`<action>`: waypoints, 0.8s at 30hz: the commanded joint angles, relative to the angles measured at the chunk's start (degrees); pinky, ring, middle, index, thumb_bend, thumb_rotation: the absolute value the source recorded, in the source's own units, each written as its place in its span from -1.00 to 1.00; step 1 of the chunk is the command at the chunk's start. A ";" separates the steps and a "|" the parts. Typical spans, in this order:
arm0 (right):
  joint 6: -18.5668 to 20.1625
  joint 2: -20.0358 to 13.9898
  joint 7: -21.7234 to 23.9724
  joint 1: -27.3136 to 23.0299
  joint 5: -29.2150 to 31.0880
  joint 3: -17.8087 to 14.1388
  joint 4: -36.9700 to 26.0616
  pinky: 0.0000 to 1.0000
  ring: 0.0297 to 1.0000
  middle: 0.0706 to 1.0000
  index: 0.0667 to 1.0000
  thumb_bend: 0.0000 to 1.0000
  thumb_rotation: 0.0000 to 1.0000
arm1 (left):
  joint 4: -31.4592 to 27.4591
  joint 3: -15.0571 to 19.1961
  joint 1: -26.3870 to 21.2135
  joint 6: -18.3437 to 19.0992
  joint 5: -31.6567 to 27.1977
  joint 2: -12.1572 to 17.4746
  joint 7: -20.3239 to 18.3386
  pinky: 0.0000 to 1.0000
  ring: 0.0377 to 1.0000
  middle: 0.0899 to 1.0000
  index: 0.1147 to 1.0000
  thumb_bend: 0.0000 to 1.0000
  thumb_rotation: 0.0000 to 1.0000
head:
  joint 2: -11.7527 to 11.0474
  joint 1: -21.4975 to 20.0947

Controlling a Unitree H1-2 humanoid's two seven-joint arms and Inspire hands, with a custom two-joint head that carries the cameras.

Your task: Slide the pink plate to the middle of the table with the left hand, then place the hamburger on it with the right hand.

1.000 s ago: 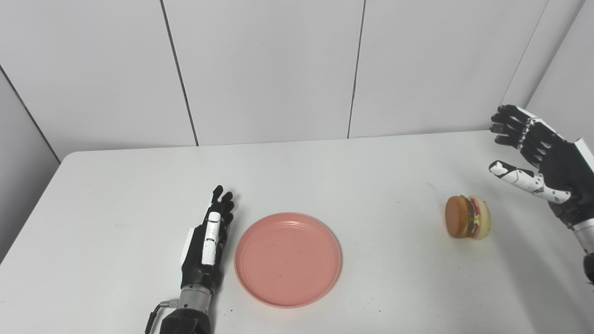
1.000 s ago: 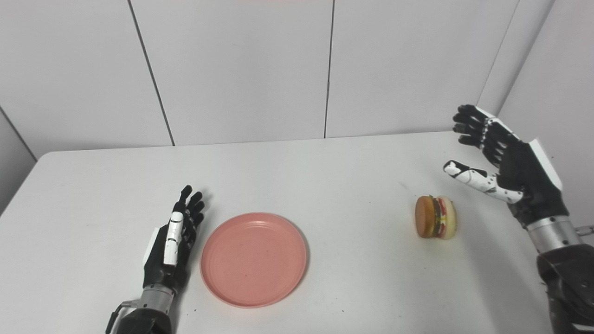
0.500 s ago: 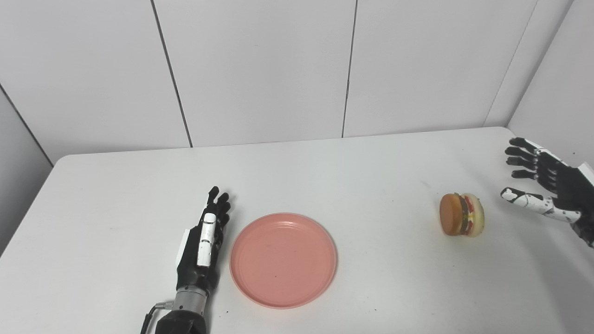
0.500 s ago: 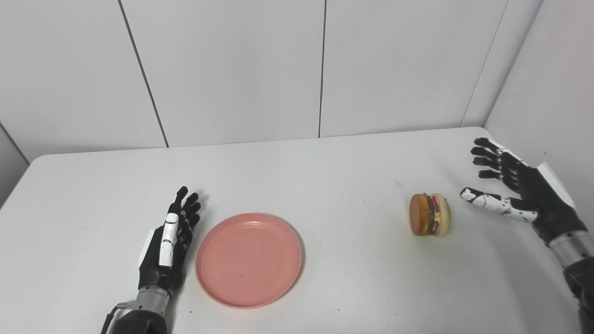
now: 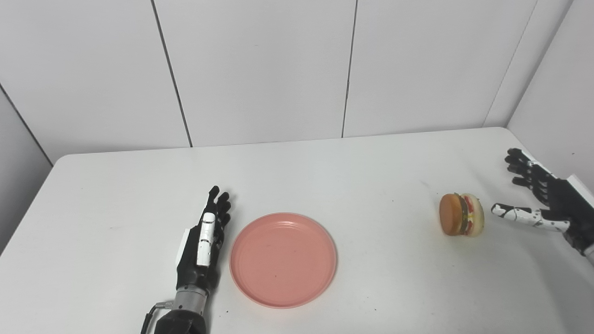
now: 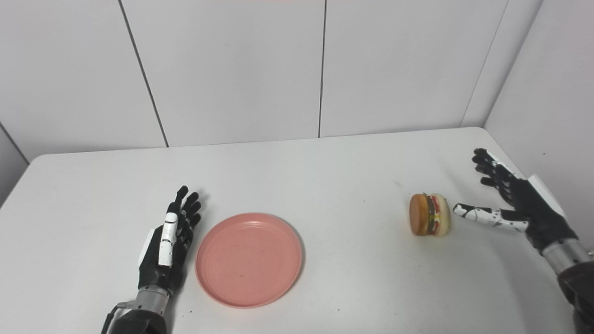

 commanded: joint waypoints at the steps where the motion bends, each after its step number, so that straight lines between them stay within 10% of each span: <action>1: -2.98 -0.80 -0.01 -2.17 0.11 0.00 -0.40 0.82 0.89 0.84 0.86 0.93 -0.23 | 2.97 0.36 4.09 0.09 0.12 1.04 -0.54 1.00 0.95 0.93 0.95 0.10 1.00 | 0.08 0.08; 24: -6.44 -1.07 3.86 -5.66 -2.53 5.31 4.15 0.82 0.90 0.88 0.87 1.00 -0.15 | 1.75 0.97 4.44 1.31 -0.72 1.06 -0.69 1.00 0.95 0.93 0.94 0.09 1.00 | 1.75 -0.99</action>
